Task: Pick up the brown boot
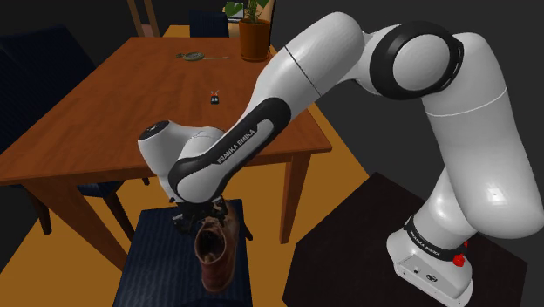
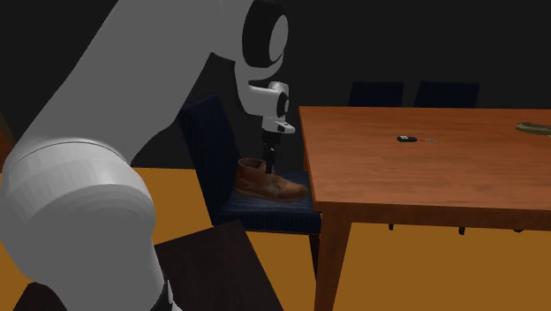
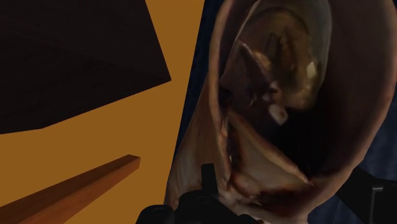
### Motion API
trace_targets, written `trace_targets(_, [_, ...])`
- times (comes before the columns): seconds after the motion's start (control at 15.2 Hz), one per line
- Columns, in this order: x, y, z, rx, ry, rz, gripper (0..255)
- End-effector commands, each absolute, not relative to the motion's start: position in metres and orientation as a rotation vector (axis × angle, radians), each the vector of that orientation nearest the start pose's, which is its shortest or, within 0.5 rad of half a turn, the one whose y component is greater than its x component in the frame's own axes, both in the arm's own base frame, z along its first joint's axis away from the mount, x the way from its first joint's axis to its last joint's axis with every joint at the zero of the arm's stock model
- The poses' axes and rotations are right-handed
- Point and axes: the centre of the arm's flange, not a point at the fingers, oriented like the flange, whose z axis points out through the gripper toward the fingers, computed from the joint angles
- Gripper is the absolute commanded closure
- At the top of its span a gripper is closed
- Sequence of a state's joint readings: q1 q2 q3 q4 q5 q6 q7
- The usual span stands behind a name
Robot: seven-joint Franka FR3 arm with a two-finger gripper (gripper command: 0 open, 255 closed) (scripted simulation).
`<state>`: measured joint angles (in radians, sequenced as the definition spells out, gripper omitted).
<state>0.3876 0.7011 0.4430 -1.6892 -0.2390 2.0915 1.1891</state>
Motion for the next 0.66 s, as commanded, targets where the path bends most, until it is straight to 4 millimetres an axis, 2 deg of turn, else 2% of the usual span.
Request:
trace_targets(0.0, [0.465, 0.455, 0.215, -3.228, 0.448, 0.325, 255])
trace_targets(0.46, [0.465, 0.455, 0.252, -3.228, 0.448, 0.325, 255])
trace_targets(0.59, [0.465, 0.455, 0.253, -3.228, 0.448, 0.325, 255])
